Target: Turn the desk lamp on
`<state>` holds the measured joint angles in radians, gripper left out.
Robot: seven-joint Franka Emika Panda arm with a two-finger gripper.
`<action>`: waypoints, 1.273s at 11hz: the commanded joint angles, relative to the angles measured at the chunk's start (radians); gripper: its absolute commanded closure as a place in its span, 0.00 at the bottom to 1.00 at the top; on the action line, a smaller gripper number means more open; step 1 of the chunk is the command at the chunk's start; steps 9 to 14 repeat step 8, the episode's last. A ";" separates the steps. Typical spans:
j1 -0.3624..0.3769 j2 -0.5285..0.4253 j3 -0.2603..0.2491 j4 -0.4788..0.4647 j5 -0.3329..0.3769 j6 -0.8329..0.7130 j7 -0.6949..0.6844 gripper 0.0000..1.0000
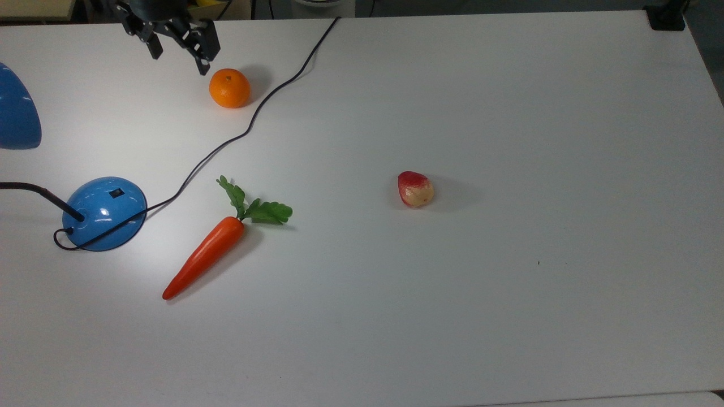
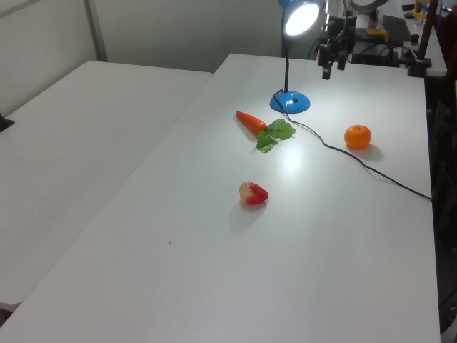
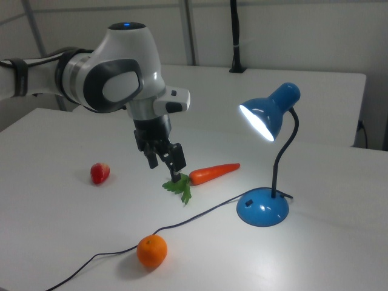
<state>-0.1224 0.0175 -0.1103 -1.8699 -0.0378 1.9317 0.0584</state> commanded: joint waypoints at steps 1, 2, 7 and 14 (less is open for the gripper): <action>0.023 -0.056 -0.026 0.027 0.029 -0.199 -0.138 0.00; 0.023 -0.056 -0.026 0.040 0.029 -0.244 -0.178 0.00; 0.018 -0.053 -0.029 0.074 0.016 -0.287 -0.189 0.00; 0.015 -0.053 -0.031 0.074 0.016 -0.286 -0.189 0.00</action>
